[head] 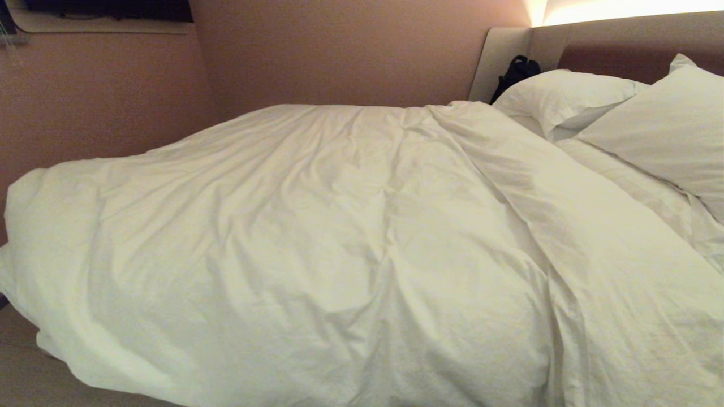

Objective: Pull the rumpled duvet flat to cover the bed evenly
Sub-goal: Flatten the corners of the folded blanket, then hold the folded corner of the quilt

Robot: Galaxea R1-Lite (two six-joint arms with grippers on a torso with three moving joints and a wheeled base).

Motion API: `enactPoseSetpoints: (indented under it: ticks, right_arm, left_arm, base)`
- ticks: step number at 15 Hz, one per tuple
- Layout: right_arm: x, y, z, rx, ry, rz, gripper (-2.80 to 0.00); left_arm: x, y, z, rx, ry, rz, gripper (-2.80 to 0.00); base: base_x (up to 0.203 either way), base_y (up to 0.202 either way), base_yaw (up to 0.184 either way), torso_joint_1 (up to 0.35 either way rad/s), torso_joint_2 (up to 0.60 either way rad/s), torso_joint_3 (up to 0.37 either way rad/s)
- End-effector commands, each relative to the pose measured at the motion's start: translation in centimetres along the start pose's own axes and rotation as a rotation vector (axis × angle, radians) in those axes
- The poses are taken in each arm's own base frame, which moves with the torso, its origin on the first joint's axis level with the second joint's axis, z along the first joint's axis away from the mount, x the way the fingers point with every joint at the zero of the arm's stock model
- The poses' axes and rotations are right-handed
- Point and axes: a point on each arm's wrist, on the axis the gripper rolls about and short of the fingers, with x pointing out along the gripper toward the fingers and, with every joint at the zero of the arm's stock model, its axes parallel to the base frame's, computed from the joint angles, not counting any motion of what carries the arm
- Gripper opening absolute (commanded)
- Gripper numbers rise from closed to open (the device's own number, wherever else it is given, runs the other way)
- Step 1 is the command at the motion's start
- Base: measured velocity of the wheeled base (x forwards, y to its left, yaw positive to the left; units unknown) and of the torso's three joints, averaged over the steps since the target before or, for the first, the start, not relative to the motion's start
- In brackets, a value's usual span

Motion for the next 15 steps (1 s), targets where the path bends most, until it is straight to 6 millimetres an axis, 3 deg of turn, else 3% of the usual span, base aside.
enactPoseSetpoints:
  ticks: [1,8,12,15]
  right_arm:
    - [-0.2,1.2,0.2,0.016,-0.001,0.011,0.00]
    - [-1.0,6.1,0.8,-0.035,0.013,-0.024,0.00]
    - [-0.8,5.1,0.0,0.002,0.101,0.003,0.00]
    - [-0.1,5.3,-2.5,0.230,0.342,0.000,0.00]
  left_arm:
    - [0.0,0.0,0.0,0.000,0.000,0.000,-2.80]
    - [0.0,0.0,0.0,0.000,0.000,0.000,-2.80]
    - [0.0,0.0,0.0,0.000,0.001,0.000,-2.80]
    - [0.0,0.0,0.0,0.000,0.000,0.000,-2.80]
  base:
    - [0.000,0.000,0.000,0.000,0.00,0.000]
    - [0.000,0.000,0.000,0.000,0.00,0.000]
    - [0.000,0.000,0.000,0.000,0.00,0.000]
    - [0.000,0.000,0.000,0.000,0.00,0.000]
